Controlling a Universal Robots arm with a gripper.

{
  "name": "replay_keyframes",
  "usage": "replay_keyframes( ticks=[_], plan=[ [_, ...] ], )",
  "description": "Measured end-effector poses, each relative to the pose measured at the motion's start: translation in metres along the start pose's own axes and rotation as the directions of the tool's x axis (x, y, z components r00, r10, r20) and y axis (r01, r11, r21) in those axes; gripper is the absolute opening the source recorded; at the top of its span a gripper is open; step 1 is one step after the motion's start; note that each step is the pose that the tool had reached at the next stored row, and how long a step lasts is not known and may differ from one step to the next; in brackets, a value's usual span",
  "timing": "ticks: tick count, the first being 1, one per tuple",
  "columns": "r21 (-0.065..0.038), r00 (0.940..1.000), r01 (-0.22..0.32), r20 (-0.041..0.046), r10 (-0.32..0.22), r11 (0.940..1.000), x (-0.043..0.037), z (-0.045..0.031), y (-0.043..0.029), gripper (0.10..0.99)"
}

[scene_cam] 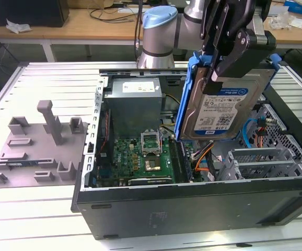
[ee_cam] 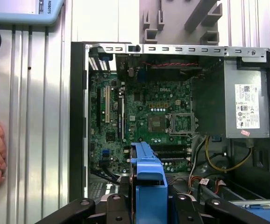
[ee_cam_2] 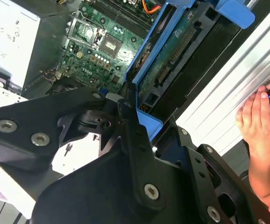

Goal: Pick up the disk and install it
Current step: 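Insert the disk into the insertion slot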

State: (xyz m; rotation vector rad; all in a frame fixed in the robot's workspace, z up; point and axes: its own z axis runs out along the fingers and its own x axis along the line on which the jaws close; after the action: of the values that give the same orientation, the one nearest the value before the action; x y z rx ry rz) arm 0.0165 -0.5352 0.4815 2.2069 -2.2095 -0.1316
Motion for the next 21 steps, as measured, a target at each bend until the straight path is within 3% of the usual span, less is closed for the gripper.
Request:
replay_keyframes(
  ticks=[13,21],
  plan=[
    [0.0,1.0,0.0,0.0018,0.0,1.0,0.0013,-0.0003,-0.0028,0.369],
    [0.0,1.0,0.0,0.0018,0.0,1.0,0.0101,-0.0026,-0.0307,0.369]
  ],
)
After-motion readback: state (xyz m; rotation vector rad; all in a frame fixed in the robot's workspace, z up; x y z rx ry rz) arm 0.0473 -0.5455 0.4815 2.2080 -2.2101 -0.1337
